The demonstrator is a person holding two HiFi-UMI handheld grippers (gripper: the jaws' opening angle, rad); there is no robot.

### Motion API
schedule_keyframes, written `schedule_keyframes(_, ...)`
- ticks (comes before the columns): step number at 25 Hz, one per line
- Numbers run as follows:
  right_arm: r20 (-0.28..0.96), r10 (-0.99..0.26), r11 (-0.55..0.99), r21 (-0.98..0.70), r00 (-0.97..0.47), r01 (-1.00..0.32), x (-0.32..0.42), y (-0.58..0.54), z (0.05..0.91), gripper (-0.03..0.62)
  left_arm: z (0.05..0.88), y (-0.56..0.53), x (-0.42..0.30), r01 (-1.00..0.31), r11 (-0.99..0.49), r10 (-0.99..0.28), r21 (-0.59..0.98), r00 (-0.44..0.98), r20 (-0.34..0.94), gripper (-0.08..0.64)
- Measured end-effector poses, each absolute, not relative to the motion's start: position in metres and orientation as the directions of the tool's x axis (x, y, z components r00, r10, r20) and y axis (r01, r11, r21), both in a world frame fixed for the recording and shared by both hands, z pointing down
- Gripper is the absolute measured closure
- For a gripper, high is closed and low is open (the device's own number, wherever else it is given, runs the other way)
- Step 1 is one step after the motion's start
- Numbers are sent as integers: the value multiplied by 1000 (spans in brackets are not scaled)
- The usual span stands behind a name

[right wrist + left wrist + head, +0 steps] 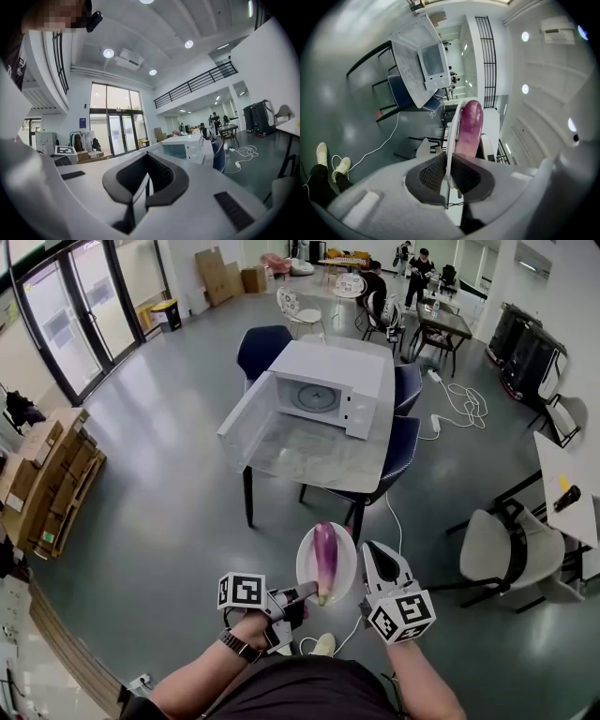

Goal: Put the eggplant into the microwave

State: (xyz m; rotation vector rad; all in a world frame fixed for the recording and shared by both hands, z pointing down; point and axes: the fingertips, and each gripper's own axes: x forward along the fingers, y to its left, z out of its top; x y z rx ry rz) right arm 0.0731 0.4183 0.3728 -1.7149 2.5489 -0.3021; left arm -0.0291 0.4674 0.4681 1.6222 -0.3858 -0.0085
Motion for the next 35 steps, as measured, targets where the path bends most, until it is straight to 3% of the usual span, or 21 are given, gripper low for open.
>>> schedule_keyframes(18,-69,-888,458,-227,-455,-859,90,369,332,591,462,397,-10,-244,-44,-324,969,921,217,531)
schedule_keyframes(35,-50,-924,382,-198,-380,-903,39,188,324,591,477,194,-43,-253,-84,-274,964,936,222,531)
